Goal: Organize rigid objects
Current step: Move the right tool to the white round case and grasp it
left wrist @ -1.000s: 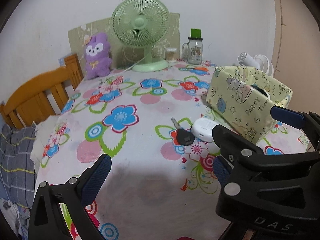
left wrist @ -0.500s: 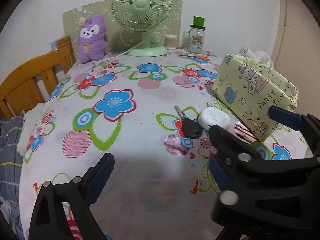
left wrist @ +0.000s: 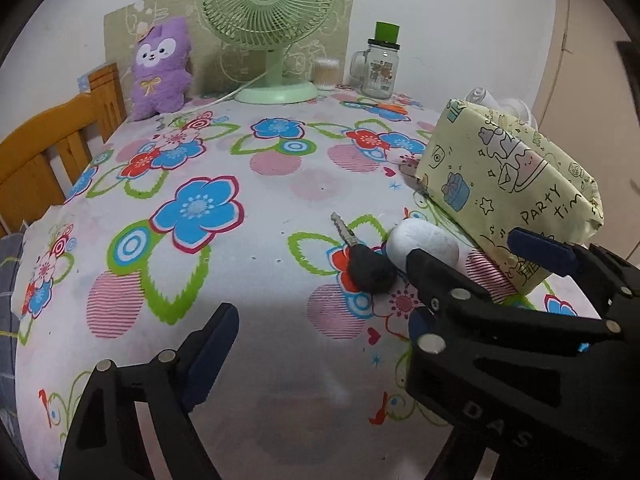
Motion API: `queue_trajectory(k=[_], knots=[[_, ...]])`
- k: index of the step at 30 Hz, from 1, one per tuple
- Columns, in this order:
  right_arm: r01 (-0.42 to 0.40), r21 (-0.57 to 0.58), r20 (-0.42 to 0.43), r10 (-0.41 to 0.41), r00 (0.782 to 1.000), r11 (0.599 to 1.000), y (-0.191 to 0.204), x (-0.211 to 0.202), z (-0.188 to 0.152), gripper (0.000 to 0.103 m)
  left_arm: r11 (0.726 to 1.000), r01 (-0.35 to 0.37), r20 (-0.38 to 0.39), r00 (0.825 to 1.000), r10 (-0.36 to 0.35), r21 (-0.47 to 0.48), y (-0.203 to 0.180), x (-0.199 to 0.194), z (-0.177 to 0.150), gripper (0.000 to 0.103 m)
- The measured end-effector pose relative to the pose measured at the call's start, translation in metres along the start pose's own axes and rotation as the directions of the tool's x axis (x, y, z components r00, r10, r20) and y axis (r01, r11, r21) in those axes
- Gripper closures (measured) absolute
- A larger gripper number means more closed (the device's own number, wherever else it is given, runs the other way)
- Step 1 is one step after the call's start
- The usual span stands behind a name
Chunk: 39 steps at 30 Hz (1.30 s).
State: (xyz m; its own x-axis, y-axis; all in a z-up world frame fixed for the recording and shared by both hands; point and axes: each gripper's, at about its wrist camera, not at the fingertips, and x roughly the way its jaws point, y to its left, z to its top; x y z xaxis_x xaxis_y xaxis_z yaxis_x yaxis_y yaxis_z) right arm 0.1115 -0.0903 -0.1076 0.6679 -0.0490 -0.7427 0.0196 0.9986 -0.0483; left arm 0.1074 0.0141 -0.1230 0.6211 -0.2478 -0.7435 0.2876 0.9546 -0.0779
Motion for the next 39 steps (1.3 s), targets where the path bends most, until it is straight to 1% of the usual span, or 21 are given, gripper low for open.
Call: queue_trajectory(k=[5,7,9,11,13,15,16,18,19,23,30,34,39], knots=[[0.014,0.005,-0.016,-0.014,1.0,1.0,0.001,0.012,0.002,0.019,0.997,-0.011,-0.019,1.0,0.013,0.07,-0.011,0.007,-0.001,0.014],[0.012,0.007,-0.02,-0.012,1.0,1.0,0.001,0.016,0.002,0.02,0.997,-0.036,-0.036,0.999,0.039,0.07,-0.011,0.011,-0.001,0.013],[0.026,0.013,-0.017,-0.026,1.0,1.0,0.002,0.019,0.003,0.021,0.996,-0.063,-0.048,0.997,0.066,0.062,-0.008,0.015,-0.001,0.013],[0.029,0.005,-0.011,-0.029,1.0,1.0,0.004,0.021,0.003,0.023,0.997,-0.067,-0.058,0.996,0.07,0.046,-0.005,0.017,0.0,0.012],[0.03,0.006,-0.021,-0.03,0.999,1.0,0.006,0.024,0.004,0.034,0.997,-0.069,-0.062,0.996,0.071,0.036,-0.003,0.018,0.0,0.011],[-0.014,0.021,-0.061,0.016,0.998,1.0,0.005,0.031,0.003,0.041,0.997,-0.068,-0.061,0.996,0.07,0.036,-0.002,0.018,-0.001,0.011],[-0.034,0.032,-0.057,0.036,0.998,0.999,0.004,0.032,0.003,0.042,0.997,-0.071,-0.063,0.995,0.073,0.032,-0.002,0.019,0.0,0.01],[-0.024,0.031,-0.053,0.026,0.998,0.999,0.004,0.034,0.004,0.046,0.997,-0.078,-0.07,0.994,0.08,0.022,-0.001,0.021,0.0,0.004],[-0.021,0.027,-0.055,0.023,0.998,0.999,0.005,0.034,0.004,0.046,0.997,-0.081,-0.083,0.993,0.082,0.017,0.0,0.022,0.0,0.0],[-0.021,0.012,-0.048,0.021,0.999,1.0,0.006,0.033,0.003,0.046,0.996,-0.085,-0.08,0.993,0.086,0.011,0.0,0.022,0.0,0.0],[-0.054,0.017,-0.05,0.054,0.997,0.998,0.0,0.026,-0.004,0.046,0.995,-0.1,-0.087,0.991,0.1,0.0,-0.003,0.022,0.0,0.0],[-0.056,0.041,-0.053,0.058,0.997,0.998,-0.01,0.016,-0.009,0.046,0.997,-0.072,-0.088,0.993,0.074,0.031,-0.01,0.02,-0.001,0.004],[-0.046,0.063,-0.041,0.048,0.998,0.997,-0.021,0.004,-0.013,0.046,0.995,-0.04,-0.057,0.997,0.045,0.089,-0.027,0.018,0.002,0.007]])
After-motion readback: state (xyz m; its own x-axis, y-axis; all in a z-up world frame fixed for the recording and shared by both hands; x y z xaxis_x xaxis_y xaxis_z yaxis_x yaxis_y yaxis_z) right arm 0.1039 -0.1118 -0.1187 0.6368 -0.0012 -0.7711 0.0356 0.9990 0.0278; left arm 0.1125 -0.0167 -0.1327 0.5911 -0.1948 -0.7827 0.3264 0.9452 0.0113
